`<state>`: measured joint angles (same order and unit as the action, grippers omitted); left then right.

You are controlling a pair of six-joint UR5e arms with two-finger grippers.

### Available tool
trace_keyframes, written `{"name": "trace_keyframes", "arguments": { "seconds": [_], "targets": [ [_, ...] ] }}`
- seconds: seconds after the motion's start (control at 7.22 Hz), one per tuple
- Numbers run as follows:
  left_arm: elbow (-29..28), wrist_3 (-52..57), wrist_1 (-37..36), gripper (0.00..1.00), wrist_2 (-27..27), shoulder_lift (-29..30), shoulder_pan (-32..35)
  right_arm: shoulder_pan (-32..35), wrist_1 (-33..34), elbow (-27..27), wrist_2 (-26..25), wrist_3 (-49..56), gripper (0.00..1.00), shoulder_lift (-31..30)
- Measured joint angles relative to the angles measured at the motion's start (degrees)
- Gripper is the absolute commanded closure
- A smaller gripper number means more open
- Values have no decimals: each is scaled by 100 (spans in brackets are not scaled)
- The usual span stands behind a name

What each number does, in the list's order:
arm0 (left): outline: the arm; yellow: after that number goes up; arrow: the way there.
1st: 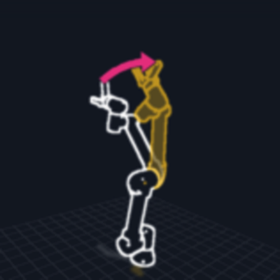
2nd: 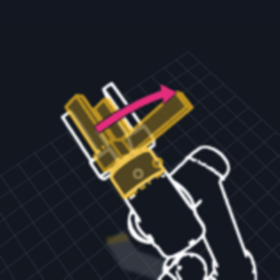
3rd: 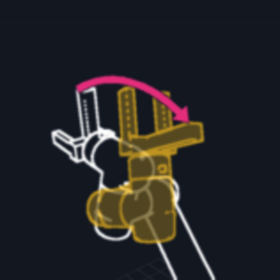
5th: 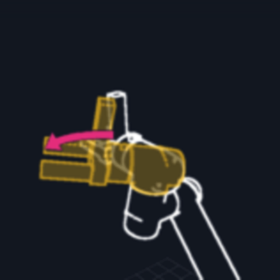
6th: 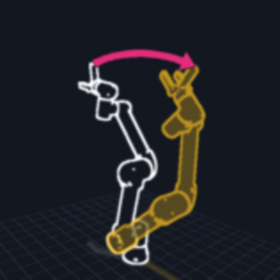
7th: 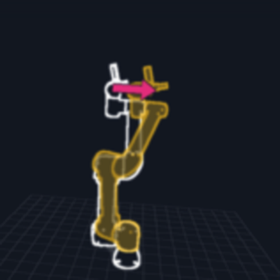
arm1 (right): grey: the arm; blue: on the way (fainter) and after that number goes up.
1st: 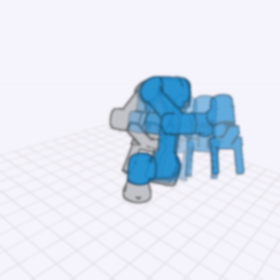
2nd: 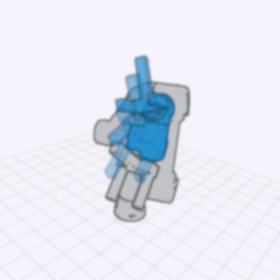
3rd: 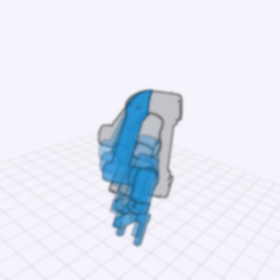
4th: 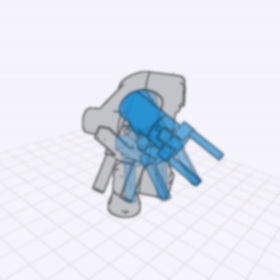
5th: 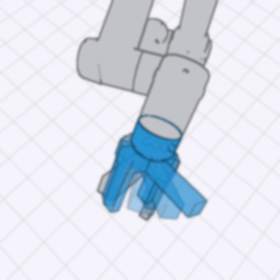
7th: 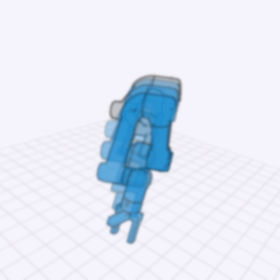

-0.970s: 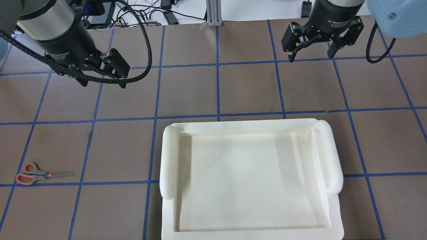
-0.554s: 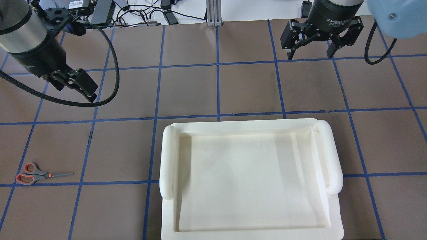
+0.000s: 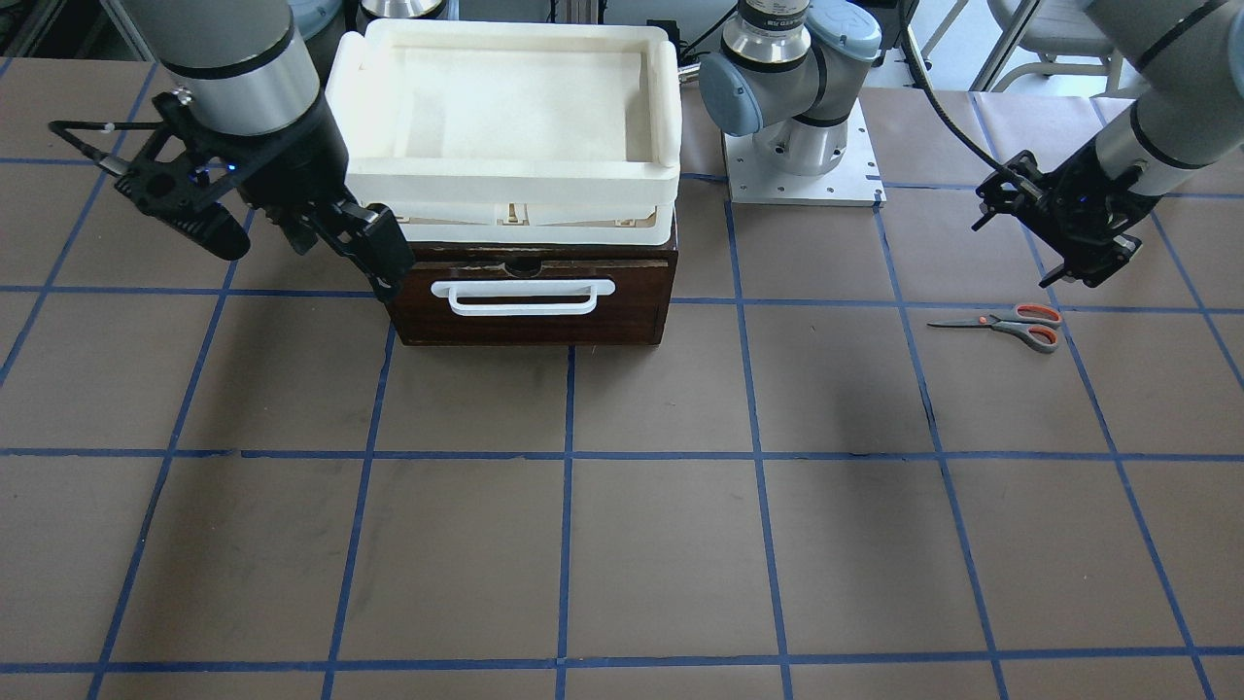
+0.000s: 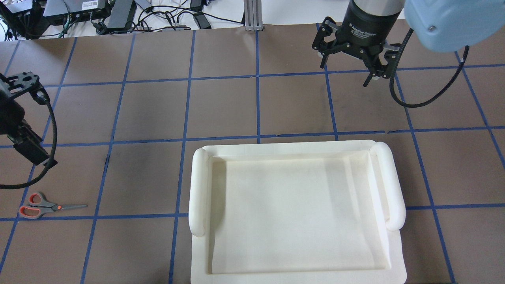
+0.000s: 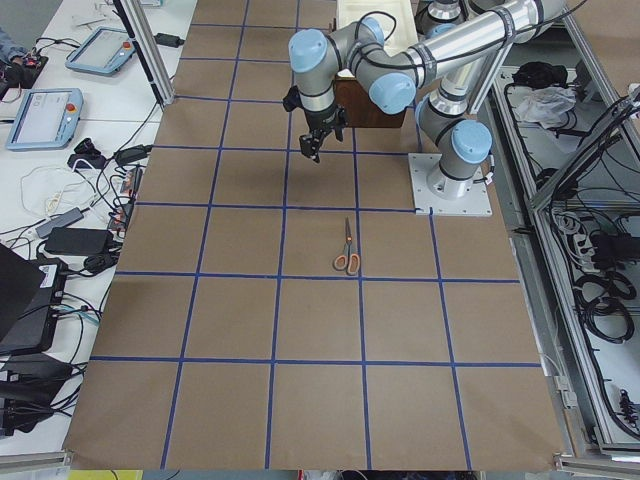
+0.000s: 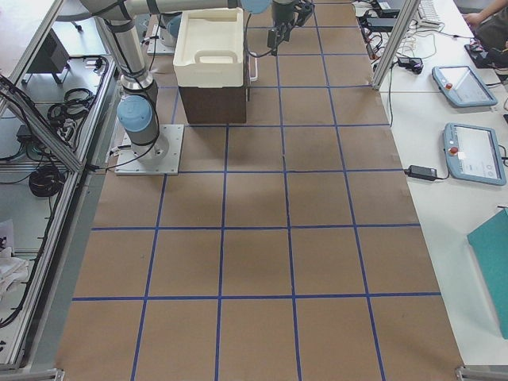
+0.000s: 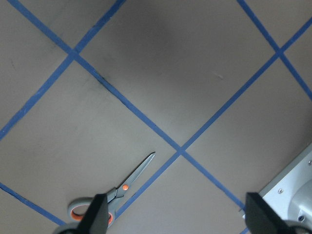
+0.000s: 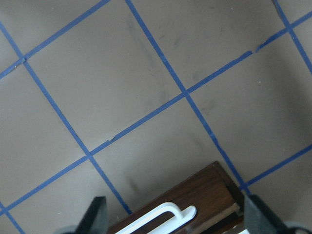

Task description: Place scissors in drawer with both arms

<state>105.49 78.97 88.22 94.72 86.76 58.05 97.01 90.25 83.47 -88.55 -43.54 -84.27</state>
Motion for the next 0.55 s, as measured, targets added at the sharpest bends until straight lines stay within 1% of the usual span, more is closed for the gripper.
{"name": "trace_keyframes", "arguments": {
  "seconds": [0.14,0.28,0.55],
  "targets": [
    [175,749,-276,0,157,85,-360,225,13,-6,97,-887,0,147],
    [358,1333,-586,0,389,177,-566,428,43,-14,286,-1729,0,318],
    [834,2028,-1104,0,566,290,-769,663,96,-48,527,-2793,0,627]
  ]
}}
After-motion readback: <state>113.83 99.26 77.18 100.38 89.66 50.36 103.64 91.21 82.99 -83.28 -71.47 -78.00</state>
